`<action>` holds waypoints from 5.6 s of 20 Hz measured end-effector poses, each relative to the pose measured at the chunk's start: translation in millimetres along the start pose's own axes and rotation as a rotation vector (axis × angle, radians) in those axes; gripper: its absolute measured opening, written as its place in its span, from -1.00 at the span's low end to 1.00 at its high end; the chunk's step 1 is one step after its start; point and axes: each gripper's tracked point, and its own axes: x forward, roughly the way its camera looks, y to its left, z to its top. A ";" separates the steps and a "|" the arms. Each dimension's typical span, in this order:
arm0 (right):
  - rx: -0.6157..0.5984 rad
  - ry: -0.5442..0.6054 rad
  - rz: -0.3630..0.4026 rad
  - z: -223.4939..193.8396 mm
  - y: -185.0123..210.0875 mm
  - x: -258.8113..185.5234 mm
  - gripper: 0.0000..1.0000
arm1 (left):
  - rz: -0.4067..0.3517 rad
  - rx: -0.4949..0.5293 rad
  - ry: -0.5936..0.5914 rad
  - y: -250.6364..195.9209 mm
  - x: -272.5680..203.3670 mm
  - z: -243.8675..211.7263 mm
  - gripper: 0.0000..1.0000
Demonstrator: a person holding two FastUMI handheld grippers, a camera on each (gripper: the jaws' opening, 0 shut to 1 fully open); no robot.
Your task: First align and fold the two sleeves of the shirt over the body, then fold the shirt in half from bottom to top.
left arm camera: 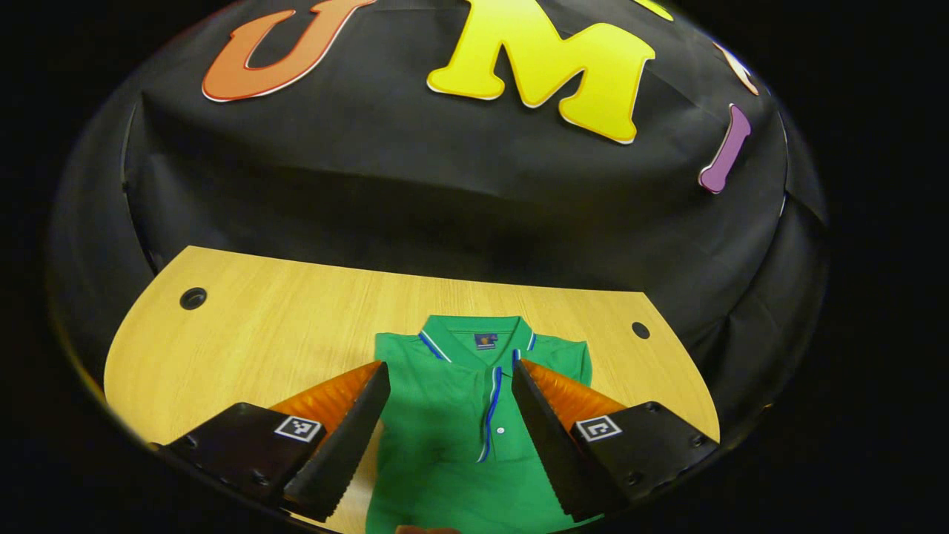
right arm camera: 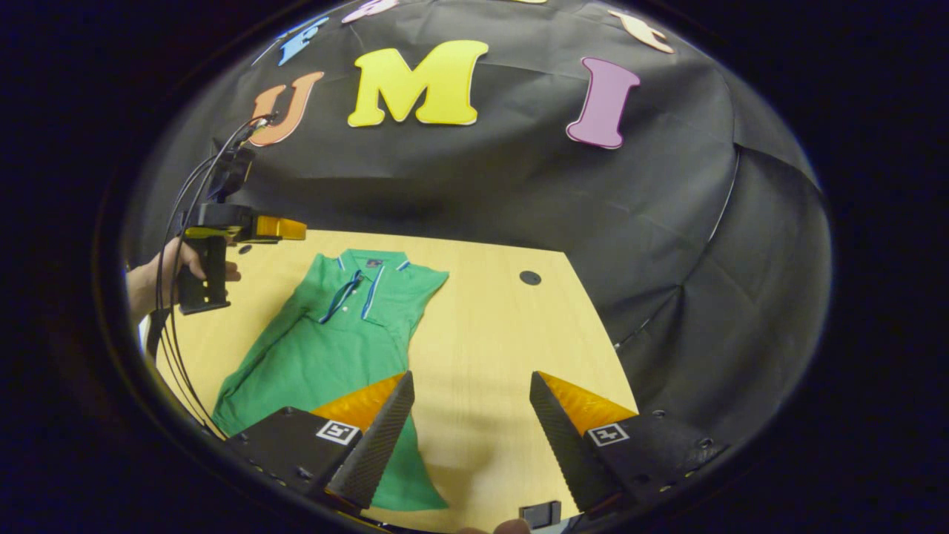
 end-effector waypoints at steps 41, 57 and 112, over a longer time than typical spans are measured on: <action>-0.086 0.544 0.135 -221.2 21.4 -20.9 0.92 | 0.100 0.075 0.543 76.2 -247.7 -327.6 1.00; -0.133 0.624 0.148 -248.8 41.4 -18.1 0.86 | 0.116 0.096 0.574 76.9 -242.7 -342.8 1.00; 0.134 0.296 0.263 21.1 26.2 66.0 -0.99 | -0.015 0.135 0.157 19.3 -131.7 -64.6 -0.87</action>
